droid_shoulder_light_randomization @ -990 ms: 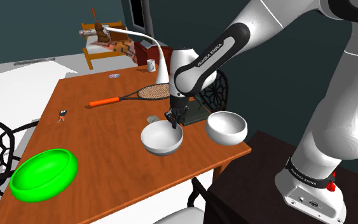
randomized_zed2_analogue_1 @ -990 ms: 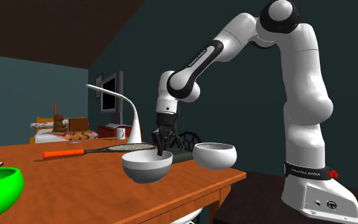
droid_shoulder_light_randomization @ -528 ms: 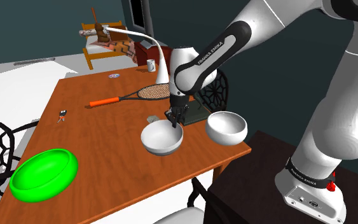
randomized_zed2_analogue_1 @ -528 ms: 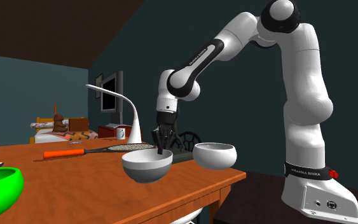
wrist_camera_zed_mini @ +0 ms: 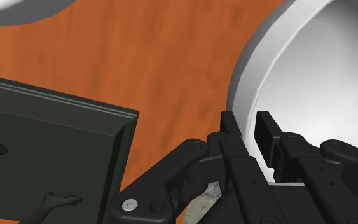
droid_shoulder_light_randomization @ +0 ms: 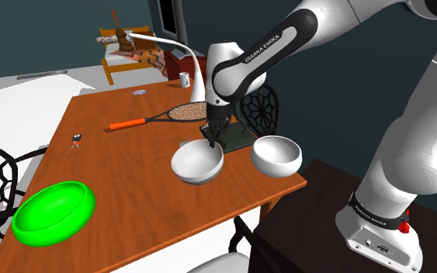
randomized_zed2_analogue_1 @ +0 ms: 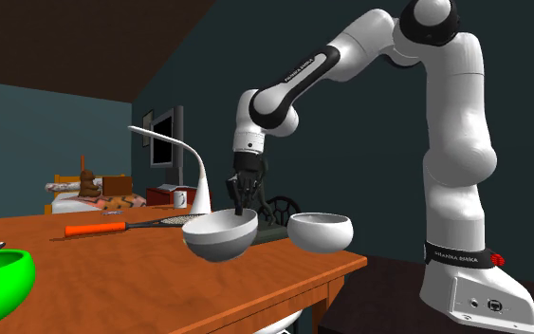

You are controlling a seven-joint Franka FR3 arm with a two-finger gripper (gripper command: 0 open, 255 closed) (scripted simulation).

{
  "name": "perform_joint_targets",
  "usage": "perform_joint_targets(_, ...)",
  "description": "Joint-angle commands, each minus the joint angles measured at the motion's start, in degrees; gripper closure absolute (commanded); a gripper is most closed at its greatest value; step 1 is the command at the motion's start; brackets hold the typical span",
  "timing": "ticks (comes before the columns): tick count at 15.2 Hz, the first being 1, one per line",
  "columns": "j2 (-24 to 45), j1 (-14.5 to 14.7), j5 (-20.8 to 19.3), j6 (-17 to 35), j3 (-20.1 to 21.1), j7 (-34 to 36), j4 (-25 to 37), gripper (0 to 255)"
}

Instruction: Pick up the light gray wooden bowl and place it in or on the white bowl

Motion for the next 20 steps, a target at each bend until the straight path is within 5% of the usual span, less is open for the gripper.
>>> perform_joint_targets(1, -0.98, -0.05, 0.03, -1.73, -0.06, 0.07, 0.76, 255)
perform_joint_targets(20, -7.15, -0.35, -0.05, -16.41, -0.58, 1.02, 9.36, 255)
